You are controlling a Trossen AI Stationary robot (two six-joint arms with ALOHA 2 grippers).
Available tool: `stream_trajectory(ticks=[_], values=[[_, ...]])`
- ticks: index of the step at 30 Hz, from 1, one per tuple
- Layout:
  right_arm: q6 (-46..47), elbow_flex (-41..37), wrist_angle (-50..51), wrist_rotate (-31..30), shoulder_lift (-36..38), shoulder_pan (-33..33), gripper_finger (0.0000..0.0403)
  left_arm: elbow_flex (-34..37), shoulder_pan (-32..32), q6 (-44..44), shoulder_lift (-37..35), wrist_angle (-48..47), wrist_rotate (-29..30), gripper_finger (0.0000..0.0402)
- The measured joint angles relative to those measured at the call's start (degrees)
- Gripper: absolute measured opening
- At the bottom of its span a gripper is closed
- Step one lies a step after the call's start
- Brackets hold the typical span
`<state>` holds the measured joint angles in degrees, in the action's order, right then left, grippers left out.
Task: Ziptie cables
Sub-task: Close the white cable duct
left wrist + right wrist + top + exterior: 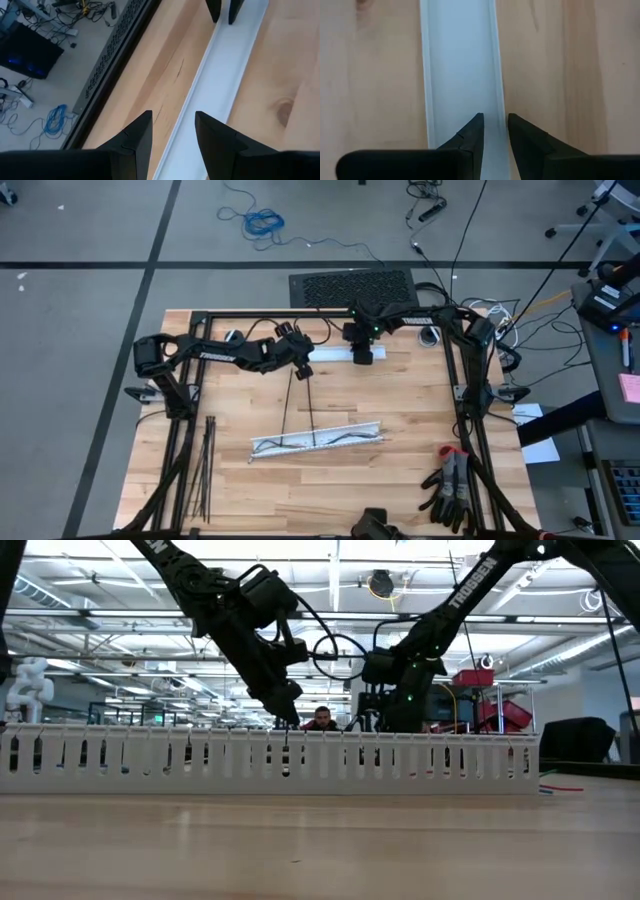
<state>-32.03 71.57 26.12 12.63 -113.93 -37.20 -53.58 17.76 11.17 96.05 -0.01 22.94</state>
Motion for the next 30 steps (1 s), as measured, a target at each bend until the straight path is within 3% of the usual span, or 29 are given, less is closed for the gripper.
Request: stream_trajectory(ticks=[5, 8, 11, 15, 18, 24, 30], values=[[-0.1, 0.2, -0.2, 1.0, -1.4, -1.1, 0.0081, 0.0, 1.1, 1.5, 0.0, -0.1, 0.1, 0.0145], [0.8, 0.2, -0.2, 1.0, -2.2, -1.2, 0.0059, 0.0, 1.5, 0.6, 0.0, 0.1, 0.2, 0.0145], [2.5, 0.2, -0.4, 0.1, -2.6, -1.0, 0.0014, 0.0, 1.4, -2.3, 0.7, 1.3, 0.2, 0.0145], [5.9, 0.2, -0.4, -0.5, -2.7, -0.6, 0.0003, -0.1, 1.4, -9.3, 1.9, 1.3, -0.3, 0.0145], [7.2, 0.1, -0.3, -1.3, -2.2, 0.0, 0.0002, -0.1, 1.4, -12.1, 2.1, -4.3, -0.4, 0.0145], [11.2, -0.6, 4.2, -10.9, 3.0, 4.0, 0.0001, 0.0, 1.4, -12.3, 1.0, -10.0, 0.1, 0.0145], [12.9, -0.3, 11.8, -24.0, 11.8, 10.5, 0.0001, 0.1, 1.4, -12.3, -5.6, -10.2, 0.2, 0.0145]])
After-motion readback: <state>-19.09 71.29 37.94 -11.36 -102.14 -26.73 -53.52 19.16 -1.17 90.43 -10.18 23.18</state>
